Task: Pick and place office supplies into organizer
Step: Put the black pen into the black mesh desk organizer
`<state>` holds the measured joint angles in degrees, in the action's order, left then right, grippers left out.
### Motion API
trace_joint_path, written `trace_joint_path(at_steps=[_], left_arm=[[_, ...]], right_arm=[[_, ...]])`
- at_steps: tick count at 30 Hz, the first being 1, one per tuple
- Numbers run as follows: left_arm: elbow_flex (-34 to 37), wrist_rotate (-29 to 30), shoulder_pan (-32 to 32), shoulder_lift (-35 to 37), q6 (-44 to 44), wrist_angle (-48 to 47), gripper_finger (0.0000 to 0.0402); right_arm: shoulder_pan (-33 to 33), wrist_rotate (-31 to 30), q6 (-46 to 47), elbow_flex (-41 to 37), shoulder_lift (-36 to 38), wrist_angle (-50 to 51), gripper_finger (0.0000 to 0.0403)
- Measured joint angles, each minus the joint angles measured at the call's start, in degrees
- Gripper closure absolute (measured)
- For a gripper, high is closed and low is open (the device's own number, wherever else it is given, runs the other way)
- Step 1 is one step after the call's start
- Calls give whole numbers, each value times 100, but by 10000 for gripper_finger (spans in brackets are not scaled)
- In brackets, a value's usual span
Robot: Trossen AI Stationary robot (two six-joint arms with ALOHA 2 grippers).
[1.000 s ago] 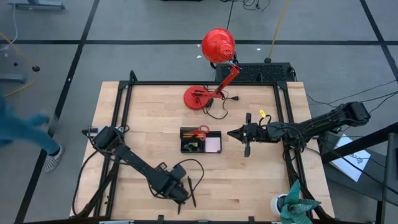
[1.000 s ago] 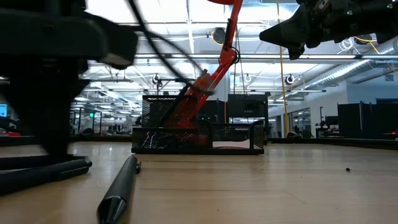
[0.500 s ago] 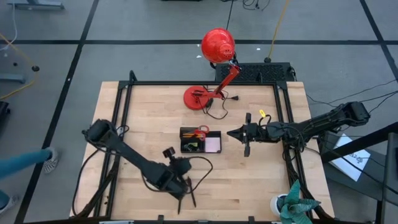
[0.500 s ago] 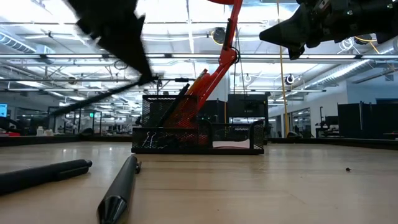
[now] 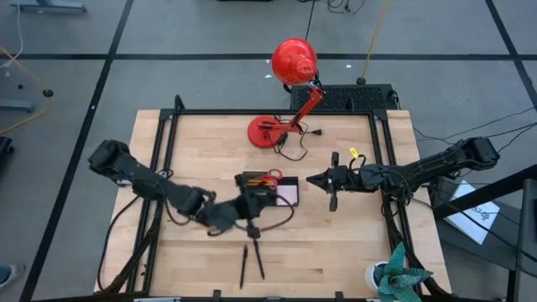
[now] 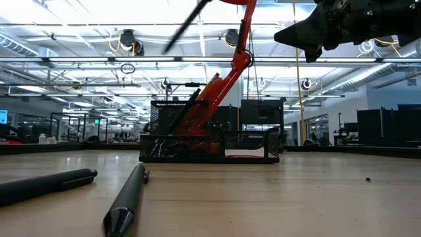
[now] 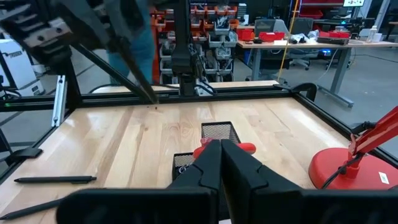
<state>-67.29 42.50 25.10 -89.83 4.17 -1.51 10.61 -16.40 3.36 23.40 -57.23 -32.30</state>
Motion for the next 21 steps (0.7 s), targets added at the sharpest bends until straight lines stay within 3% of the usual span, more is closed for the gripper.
trace_joint_path(at_steps=[6, 11, 21], left_arm=[[1480, -1109, -1014, 572, 243, 2114, 387], [2400, -2038, -1634, 706, -130, 3007, 393], [3152, -2359, -2021, 461, -295, 3313, 399]], right_arm=[[0, 12, 4, 0, 2, -6, 399], [0, 13, 28, 0, 0, 7, 399], [0, 17, 4, 0, 0, -138, 399]])
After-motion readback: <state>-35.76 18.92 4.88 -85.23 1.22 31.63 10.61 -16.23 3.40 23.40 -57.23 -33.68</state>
